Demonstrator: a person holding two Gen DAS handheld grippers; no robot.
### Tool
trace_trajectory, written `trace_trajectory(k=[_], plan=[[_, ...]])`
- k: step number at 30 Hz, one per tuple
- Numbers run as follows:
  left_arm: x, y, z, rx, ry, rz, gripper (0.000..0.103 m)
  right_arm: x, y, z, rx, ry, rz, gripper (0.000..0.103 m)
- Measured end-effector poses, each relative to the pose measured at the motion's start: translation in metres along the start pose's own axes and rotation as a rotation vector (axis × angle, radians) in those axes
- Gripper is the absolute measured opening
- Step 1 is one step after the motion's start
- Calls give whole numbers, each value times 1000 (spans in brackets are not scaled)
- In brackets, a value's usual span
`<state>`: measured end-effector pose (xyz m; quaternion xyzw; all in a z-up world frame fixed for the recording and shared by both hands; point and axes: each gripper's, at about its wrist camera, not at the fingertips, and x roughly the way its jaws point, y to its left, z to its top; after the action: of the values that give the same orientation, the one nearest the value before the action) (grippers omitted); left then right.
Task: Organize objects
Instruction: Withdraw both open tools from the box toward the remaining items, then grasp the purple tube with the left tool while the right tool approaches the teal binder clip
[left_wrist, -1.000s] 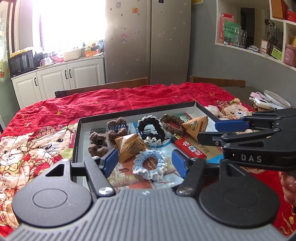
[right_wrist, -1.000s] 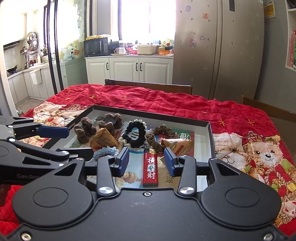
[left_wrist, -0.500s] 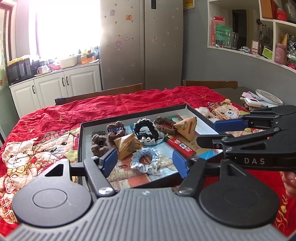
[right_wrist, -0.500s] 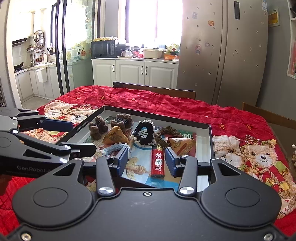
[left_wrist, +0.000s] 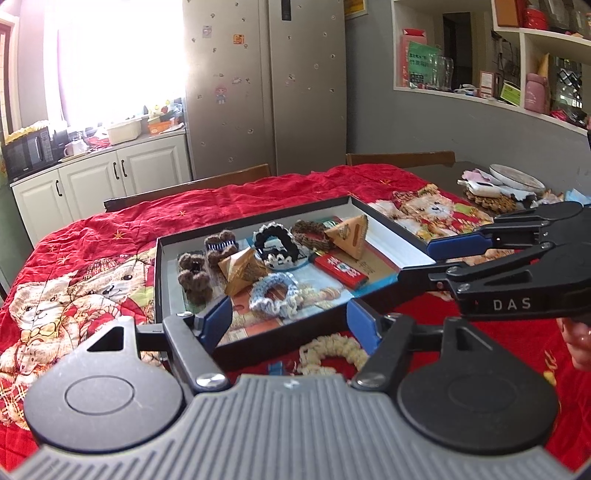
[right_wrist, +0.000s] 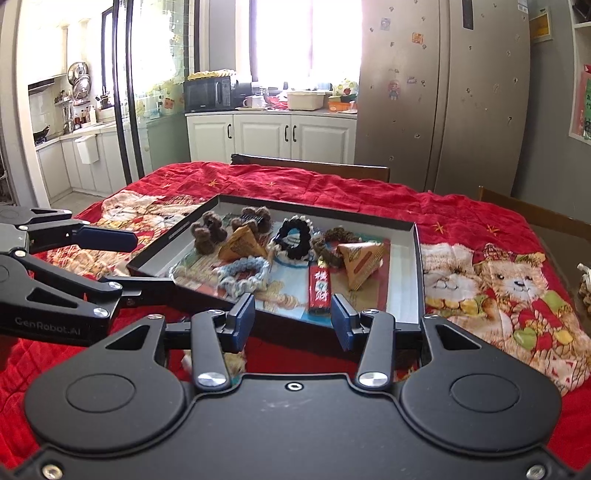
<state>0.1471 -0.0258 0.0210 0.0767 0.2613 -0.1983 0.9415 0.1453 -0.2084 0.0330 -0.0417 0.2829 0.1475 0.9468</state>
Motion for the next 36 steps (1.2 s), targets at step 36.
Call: trace_trajectory(k=[36], plan=[[16, -15, -77, 108, 157, -224, 61, 11, 28, -67, 75, 77, 42, 44]])
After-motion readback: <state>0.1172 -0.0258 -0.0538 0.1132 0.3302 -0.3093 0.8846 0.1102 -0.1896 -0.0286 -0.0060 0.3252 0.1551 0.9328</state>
